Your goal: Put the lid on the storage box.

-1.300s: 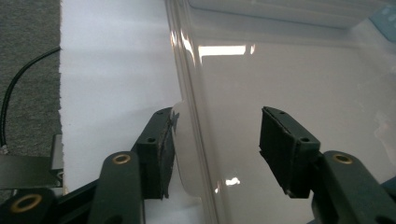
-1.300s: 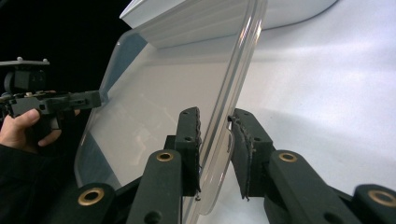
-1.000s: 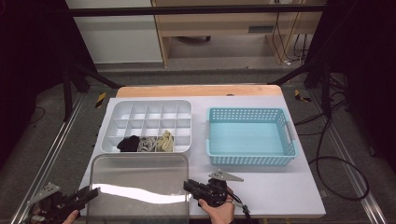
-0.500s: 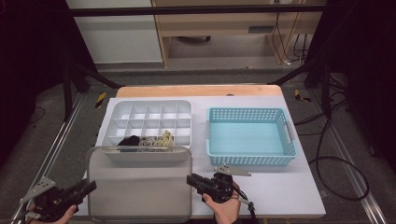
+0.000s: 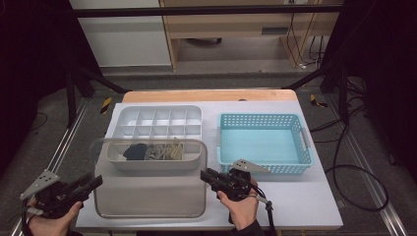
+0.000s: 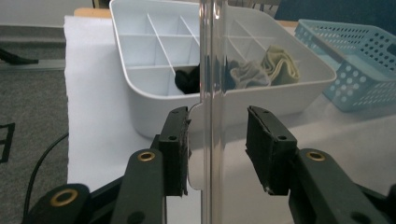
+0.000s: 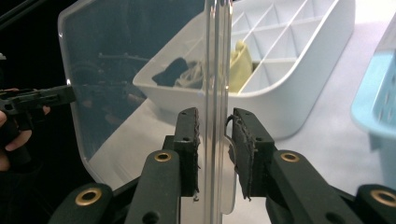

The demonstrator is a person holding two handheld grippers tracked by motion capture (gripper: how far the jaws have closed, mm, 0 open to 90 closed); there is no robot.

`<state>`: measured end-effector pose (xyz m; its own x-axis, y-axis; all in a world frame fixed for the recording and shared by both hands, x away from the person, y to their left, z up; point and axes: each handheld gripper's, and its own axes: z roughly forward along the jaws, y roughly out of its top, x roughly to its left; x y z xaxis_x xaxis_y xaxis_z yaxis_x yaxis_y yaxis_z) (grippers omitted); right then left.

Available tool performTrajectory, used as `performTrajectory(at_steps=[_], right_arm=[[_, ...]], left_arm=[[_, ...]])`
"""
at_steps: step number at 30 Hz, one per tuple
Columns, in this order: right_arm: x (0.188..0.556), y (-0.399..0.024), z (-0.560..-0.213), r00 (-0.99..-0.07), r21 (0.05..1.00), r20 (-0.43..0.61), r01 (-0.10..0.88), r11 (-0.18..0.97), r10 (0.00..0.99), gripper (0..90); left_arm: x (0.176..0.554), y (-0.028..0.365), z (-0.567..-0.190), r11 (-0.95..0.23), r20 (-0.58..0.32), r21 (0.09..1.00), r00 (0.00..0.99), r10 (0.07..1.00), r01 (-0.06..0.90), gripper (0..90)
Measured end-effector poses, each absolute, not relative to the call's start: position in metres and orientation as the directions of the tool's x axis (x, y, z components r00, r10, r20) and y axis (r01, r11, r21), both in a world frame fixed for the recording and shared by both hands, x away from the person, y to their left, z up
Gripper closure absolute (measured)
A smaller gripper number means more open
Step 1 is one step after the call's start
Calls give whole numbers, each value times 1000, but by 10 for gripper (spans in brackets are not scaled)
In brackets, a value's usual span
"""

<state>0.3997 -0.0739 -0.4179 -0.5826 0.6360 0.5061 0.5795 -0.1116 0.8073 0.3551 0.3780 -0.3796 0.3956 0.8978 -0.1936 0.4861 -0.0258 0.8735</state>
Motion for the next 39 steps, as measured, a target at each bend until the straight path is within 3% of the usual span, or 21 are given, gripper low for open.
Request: performTrajectory(at_steps=[21, 39], right_arm=[[438, -72, -358, -618, 868, 401, 491, -65, 676, 701], [480, -68, -325, -616, 884, 378, 462, -73, 691, 687]], left_arm=[[385, 374, -332, -26, -153, 914, 404, 902, 405, 594], [424, 376, -305, -20, -139, 931, 406, 903, 364, 602]])
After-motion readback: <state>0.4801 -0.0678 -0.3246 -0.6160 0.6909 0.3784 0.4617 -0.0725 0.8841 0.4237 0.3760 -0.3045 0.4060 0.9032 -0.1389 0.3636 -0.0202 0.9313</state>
